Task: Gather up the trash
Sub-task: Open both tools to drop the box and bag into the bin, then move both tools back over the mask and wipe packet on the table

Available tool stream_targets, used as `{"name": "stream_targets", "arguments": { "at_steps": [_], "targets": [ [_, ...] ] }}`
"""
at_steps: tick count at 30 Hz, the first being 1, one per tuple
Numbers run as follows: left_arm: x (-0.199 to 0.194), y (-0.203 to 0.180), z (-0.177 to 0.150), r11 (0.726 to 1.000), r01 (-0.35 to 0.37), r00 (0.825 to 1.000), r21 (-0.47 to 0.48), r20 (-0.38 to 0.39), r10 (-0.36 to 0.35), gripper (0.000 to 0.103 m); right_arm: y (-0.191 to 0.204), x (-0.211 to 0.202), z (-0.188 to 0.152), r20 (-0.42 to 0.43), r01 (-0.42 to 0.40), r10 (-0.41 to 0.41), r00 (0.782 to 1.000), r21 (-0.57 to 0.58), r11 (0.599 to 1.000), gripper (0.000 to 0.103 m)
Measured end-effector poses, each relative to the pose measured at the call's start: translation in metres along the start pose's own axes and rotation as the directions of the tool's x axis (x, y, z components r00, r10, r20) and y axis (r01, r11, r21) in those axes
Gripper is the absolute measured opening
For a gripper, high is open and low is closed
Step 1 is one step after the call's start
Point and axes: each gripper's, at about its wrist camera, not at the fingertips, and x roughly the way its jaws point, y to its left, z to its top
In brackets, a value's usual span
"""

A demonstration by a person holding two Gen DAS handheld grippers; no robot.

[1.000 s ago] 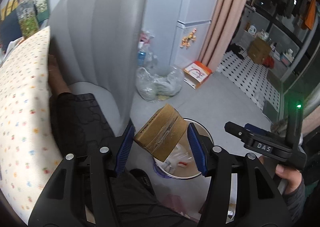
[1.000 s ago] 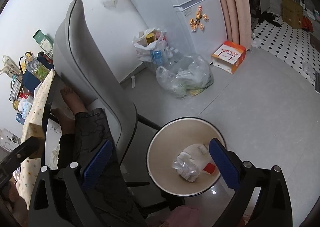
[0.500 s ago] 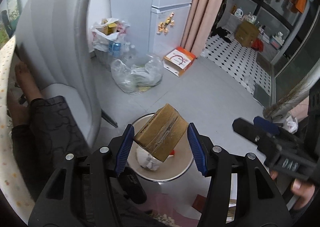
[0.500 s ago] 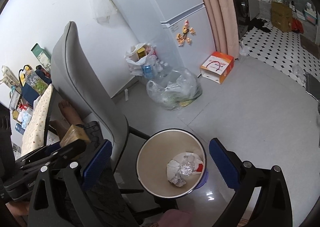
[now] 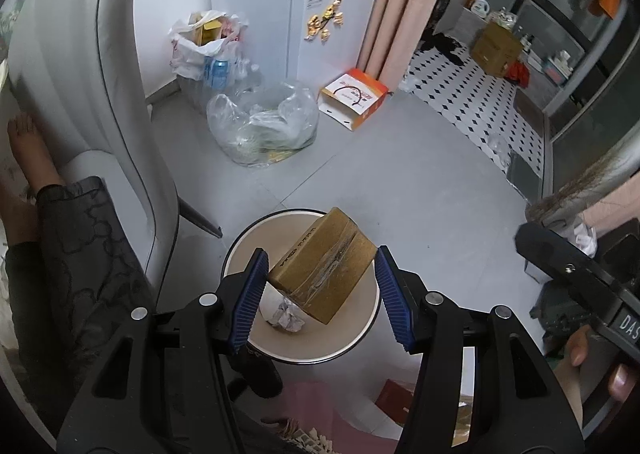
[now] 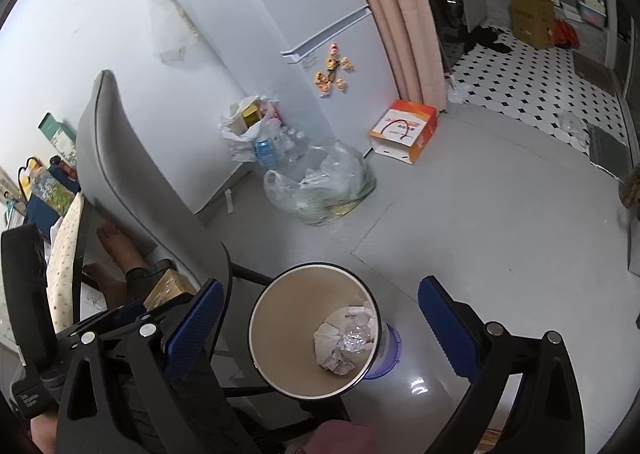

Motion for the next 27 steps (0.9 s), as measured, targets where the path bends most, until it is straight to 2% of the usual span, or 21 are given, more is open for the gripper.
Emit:
{"name": "stream_targets", "arguments": {
  "at_steps": [3, 5, 7, 14, 27],
  "targets": [
    [0.002, 0.0, 0.002, 0.999, 0.027, 1.0, -0.021, -0.003, -0.027, 0.062, -0.003, -0.001, 0.002, 0.003, 0.003, -0.003, 1.0, -0.004, 1.0, 0.095],
    [0.0, 0.0, 0.002, 0.999, 0.035, 0.999, -0.013, 0.006, -0.035, 0.079, -0.005, -0.002, 0.003, 0.006, 0.013, -0.013, 1.0, -0.002, 1.0, 0.095],
    [-0.005, 0.0, 0.002, 1.0, 0.024, 0.999, -0.001, 0.023, -0.024, 0.086, -0.007, -0.005, 0.004, 0.01, 0.016, -0.016, 1.0, 0.006, 1.0, 0.095],
    [-0.031, 0.021, 0.003, 0.999, 0.03, 0.998, -0.034, 0.055, -0.028, 0.089, 0.007, -0.013, 0.006, 0.022, 0.008, -0.008, 1.0, -0.017, 1.0, 0.095],
    [-0.114, 0.081, -0.014, 0.993, 0.02, 0.984, -0.115, 0.179, 0.001, 0.097, 0.08, -0.033, 0.001, 0.035, -0.027, 0.033, 0.999, -0.163, 0.986, 0.095]
  ]
}}
